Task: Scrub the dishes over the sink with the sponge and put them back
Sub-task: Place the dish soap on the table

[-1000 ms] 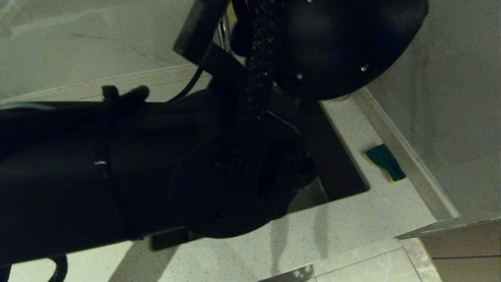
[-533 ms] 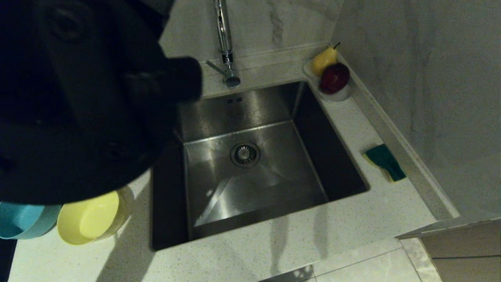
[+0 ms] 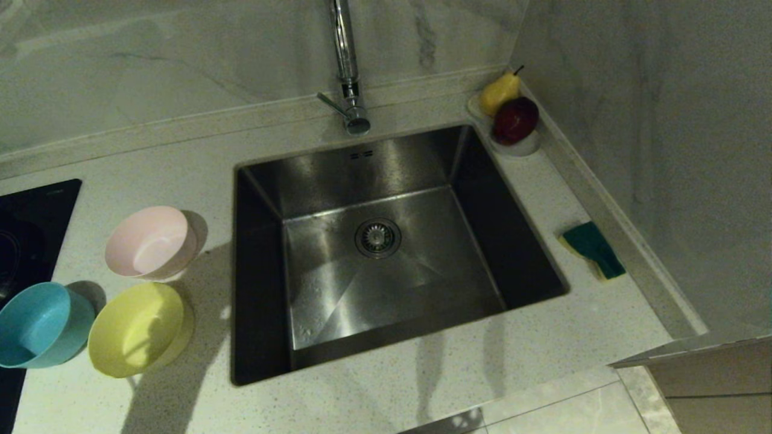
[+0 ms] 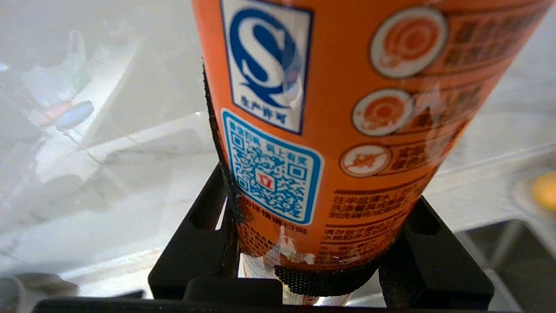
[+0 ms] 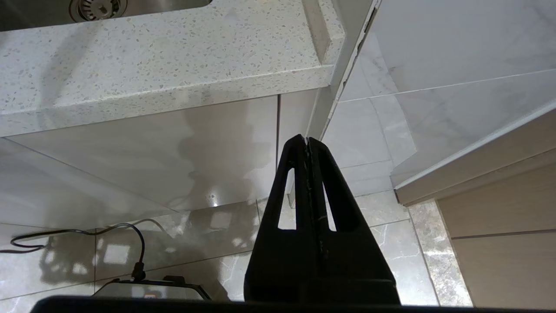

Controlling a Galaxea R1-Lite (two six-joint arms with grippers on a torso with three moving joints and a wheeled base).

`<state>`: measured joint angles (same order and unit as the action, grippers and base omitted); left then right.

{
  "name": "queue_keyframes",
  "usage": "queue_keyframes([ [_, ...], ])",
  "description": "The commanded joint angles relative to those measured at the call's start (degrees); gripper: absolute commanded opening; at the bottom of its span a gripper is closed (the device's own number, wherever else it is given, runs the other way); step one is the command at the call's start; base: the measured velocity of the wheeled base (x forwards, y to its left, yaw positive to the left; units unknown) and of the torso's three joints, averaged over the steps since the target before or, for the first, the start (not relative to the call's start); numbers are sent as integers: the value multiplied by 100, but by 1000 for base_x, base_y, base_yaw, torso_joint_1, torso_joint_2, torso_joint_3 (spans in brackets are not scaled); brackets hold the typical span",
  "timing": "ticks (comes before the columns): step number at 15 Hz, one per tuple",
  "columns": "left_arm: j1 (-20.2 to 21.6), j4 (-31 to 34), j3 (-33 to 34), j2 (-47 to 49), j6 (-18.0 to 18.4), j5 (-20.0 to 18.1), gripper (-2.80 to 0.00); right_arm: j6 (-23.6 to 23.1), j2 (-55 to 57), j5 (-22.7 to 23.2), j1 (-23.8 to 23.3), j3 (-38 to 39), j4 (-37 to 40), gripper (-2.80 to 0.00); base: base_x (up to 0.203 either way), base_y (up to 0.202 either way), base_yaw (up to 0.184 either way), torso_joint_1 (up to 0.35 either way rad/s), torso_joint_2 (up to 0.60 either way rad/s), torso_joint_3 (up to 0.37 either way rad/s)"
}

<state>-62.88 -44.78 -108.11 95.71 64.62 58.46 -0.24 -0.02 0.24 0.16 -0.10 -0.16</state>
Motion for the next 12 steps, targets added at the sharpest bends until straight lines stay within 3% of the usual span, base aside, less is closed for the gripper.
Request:
queue_keyframes([
  [1,441,958,8,-558,-604,-210,-280,-2,2,2,2,1,-2,-280,0,0,0,0,0,0],
  [6,2150,2708,120,-1290,-2533,-1288,-280,-2,2,2,2,1,-2,-280,0,0,0,0,0,0],
  [12,4174,3429,932,-1943,-4884,-2510,-280,-2,2,2,2,1,-2,-280,0,0,0,0,0,0],
])
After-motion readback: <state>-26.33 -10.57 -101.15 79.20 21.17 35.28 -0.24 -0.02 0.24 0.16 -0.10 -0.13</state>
